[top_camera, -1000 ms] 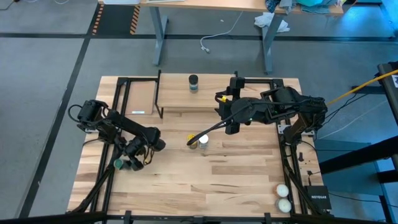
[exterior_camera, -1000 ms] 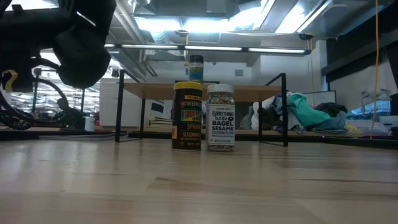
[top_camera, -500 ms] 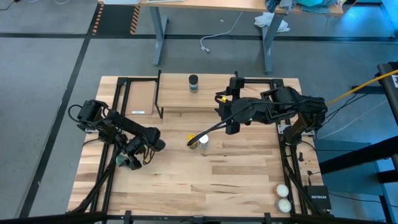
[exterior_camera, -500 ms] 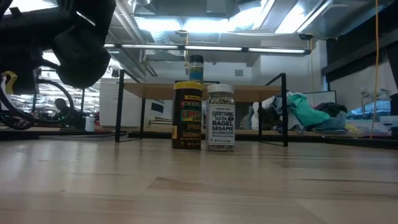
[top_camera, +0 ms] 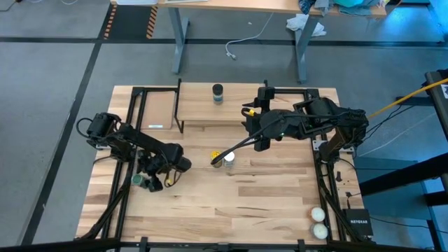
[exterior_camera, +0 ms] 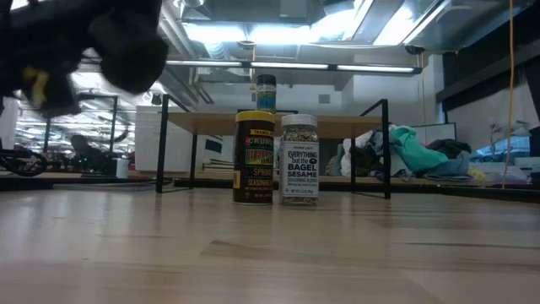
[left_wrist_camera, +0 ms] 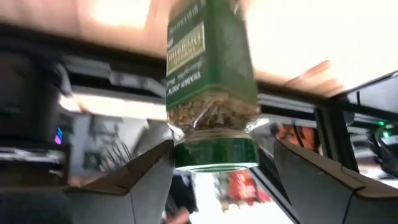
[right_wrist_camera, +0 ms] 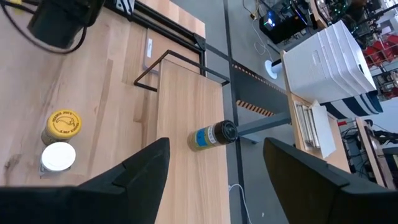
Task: Shelf spices
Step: Remove the green seasoning bottle from the shelf
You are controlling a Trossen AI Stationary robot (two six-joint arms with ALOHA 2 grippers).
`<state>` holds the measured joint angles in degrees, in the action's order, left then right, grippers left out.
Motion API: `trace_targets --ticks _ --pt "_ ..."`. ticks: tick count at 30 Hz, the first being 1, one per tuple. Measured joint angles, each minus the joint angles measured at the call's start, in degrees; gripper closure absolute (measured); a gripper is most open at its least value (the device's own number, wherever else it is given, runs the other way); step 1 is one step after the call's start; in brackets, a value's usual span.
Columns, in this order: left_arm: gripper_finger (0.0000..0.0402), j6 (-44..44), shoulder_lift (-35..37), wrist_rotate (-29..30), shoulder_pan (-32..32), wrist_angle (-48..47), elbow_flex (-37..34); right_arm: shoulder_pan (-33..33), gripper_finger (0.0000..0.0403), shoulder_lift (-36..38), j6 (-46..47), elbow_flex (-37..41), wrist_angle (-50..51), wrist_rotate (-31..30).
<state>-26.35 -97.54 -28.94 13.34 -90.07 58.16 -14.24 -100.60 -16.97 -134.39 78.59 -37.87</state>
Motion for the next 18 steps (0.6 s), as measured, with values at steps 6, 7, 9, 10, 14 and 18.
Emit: trace_targets --ticks 6,7,9,10,14,18 --pt "0.0133 0.84 0.44 11.55 0.07 0.16 12.32 0.0 0.0139 0.0 0.04 0.0 -1.03 0.0" --pt "0.0133 0.77 0.74 14.85 0.07 0.03 14.62 0.0 0.0139 0.0 0.04 0.0 -1.03 0.0" --pt "0.0133 0.5 1.73 21.73 0.07 0.13 19.0 0.0 0.0139 0.0 0.07 0.0 -1.06 0.0" --pt "0.0133 0.09 2.39 24.88 0.05 0.06 21.09 0.0 0.0139 0.0 0.1 0.0 -1.16 0.0" --pt "0.0156 -2.07 5.53 36.54 0.36 0.14 28.59 0.0 0.0139 0.0 1.31 0.0 -1.3 0.0" --pt "0.0236 -5.03 9.75 43.91 1.64 0.13 31.65 0.0 0.0139 0.0 1.79 0.0 -1.35 0.0"
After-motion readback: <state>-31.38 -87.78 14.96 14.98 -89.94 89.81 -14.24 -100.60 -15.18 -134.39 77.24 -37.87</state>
